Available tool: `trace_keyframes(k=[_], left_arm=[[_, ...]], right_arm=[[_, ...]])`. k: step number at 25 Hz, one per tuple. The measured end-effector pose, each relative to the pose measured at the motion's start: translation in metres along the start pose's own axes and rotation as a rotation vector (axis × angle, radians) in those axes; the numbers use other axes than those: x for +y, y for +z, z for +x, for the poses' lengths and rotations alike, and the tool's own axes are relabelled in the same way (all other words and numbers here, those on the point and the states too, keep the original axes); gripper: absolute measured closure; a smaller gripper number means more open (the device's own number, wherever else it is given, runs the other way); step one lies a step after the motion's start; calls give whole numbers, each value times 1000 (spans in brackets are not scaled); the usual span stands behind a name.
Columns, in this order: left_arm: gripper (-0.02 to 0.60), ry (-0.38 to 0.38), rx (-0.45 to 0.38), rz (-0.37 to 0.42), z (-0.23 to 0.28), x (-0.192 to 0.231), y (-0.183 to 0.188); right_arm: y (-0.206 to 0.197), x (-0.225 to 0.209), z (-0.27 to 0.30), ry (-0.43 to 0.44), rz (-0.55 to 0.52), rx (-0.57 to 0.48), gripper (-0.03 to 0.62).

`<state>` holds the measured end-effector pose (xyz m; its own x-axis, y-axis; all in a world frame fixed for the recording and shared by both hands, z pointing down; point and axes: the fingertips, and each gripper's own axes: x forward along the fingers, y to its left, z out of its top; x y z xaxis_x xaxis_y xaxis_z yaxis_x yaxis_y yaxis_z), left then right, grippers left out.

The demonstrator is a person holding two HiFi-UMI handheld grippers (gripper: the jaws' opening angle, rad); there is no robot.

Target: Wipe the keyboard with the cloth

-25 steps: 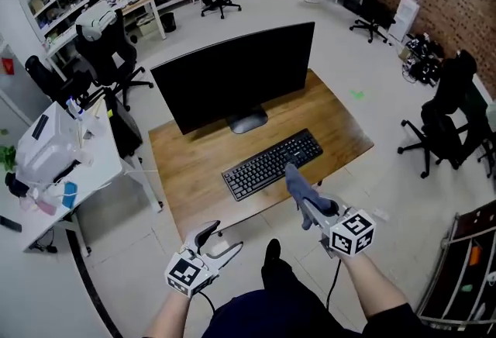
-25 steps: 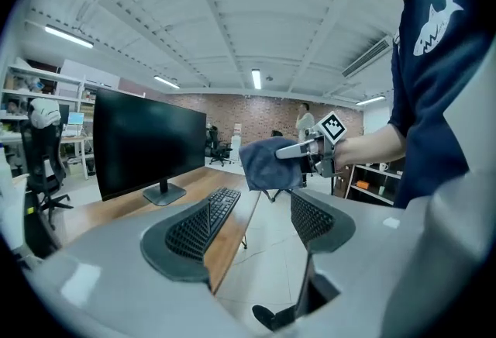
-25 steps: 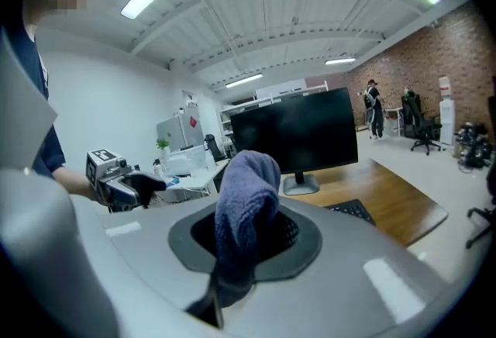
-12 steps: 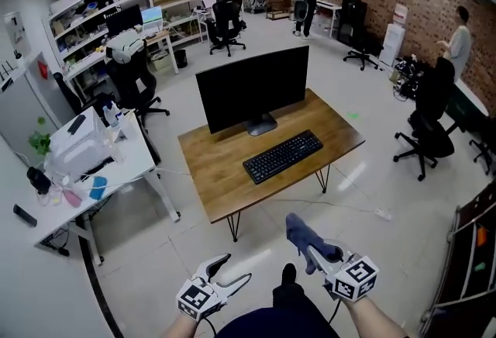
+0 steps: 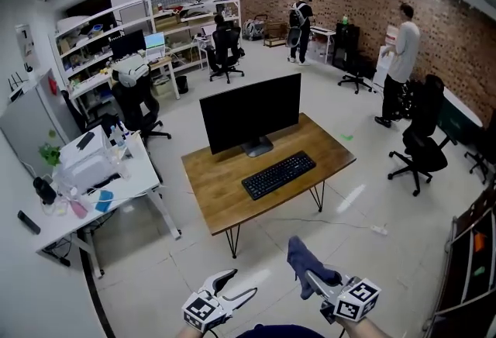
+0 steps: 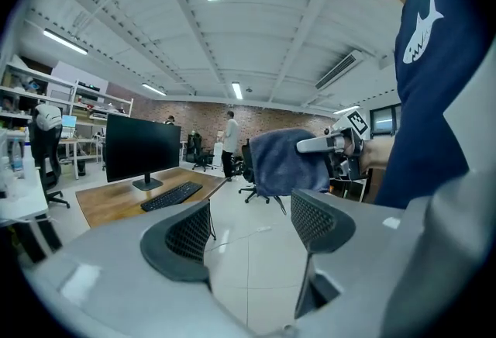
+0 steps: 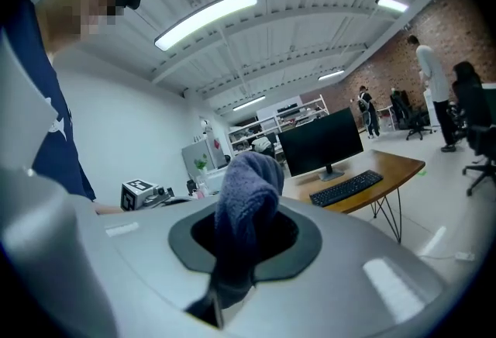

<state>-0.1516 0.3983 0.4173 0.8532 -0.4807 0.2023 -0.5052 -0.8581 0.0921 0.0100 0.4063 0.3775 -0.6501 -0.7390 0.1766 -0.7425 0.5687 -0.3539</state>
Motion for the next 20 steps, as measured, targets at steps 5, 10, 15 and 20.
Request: trace_keyframes(k=[5,10,15,20], left_arm=[[264,7,-31,26,3,-22,15],[264,16,-23,23,-5,-37,8],[264,30,-26,30,-15,-40,8],[264,30,-32,44,-18,-39,12]], right_arm=[[8,14,-17,41,-10,-24,536],[8,26,-25,61,-4,-39,536],[3,34,-29,66,9,-45,537],[2,40,-29,76,12,-57,537]])
